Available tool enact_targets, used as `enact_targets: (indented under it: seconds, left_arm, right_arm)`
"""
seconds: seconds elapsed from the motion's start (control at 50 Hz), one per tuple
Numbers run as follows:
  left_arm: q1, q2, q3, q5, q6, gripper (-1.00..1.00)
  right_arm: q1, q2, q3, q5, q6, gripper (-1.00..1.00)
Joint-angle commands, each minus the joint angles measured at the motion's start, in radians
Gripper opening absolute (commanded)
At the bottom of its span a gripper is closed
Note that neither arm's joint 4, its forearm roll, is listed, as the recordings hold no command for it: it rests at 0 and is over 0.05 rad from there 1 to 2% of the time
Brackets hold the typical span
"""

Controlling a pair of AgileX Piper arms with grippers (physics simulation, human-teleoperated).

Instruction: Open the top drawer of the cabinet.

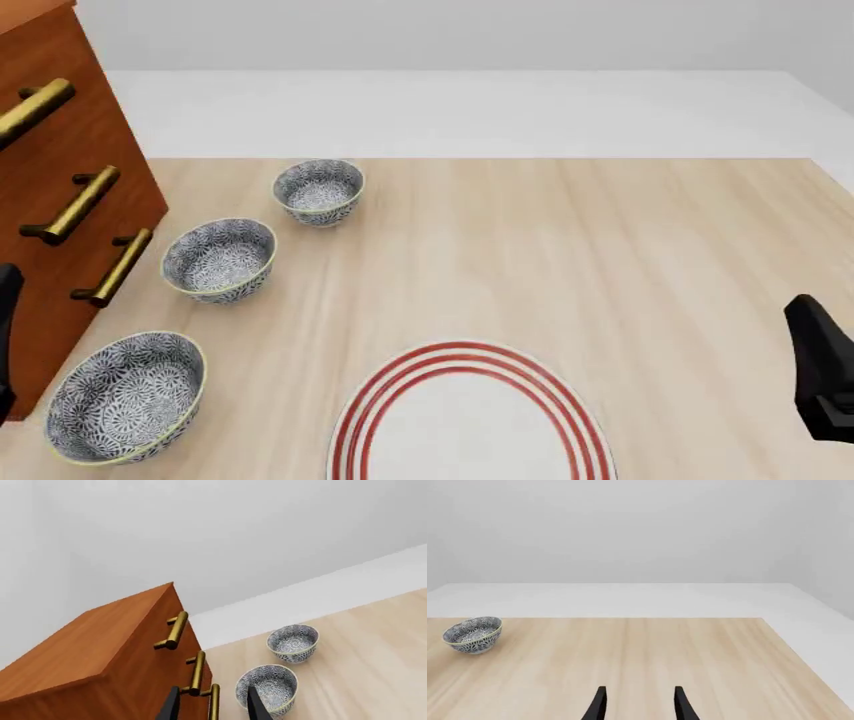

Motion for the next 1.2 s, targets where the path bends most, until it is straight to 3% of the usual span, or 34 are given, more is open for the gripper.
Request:
enact_targets:
  seconds: [0.02, 0.04, 0.4, 0.52, 0.56, 0.6, 0.62, 0.84, 0.88, 1.14, 1.2]
  left_arm:
    - [-0.010, 0.004, -0.003, -0.007, 0.119, 1.00]
    - [-0.021, -0.002, 0.015, -0.020, 0.169, 1.00]
    - [-0.018, 0.055, 0.029, -0.084, 0.300, 1.00]
    - [-0.028, 0.063, 0.052, -0.129, 0.405, 1.00]
    - [-0.020, 0.072, 0.041, -0.132, 0.404, 1.00]
    - [-0.040, 0.061, 0.083, -0.174, 0.492, 1.00]
    - [-0.031, 0.084, 0.055, -0.164, 0.461, 1.00]
    - [-0.055, 0.126, 0.038, -0.206, 0.583, 1.00]
    - [-0.057, 0.141, 0.053, -0.242, 0.649, 1.00]
    - [-0.025, 0.201, 0.062, -0.325, 0.754, 1.00]
    - [-0.008, 0.226, 0.085, -0.391, 0.817, 1.00]
  right_arm:
    - [0.000, 0.000, 0.000, 0.000, 0.000, 1.00]
    - [0.000, 0.000, 0.000, 0.000, 0.000, 1.00]
    - [0.000, 0.000, 0.000, 0.000, 0.000, 1.00]
    - [0.000, 0.000, 0.000, 0.000, 0.000, 1.00]
    - [0.000, 0.000, 0.000, 0.000, 0.000, 1.00]
    - [0.000, 0.000, 0.000, 0.000, 0.000, 1.00]
    - [0.000, 0.000, 0.000, 0.000, 0.000, 1.00]
    - [0.000, 0.000, 0.000, 0.000, 0.000, 1.00]
    - [0.000, 0.000, 0.000, 0.000, 0.000, 1.00]
    - [0.000, 0.000, 0.000, 0.000, 0.000, 1.00]
    - [0.000, 0.000, 0.000, 0.000, 0.000, 1.00]
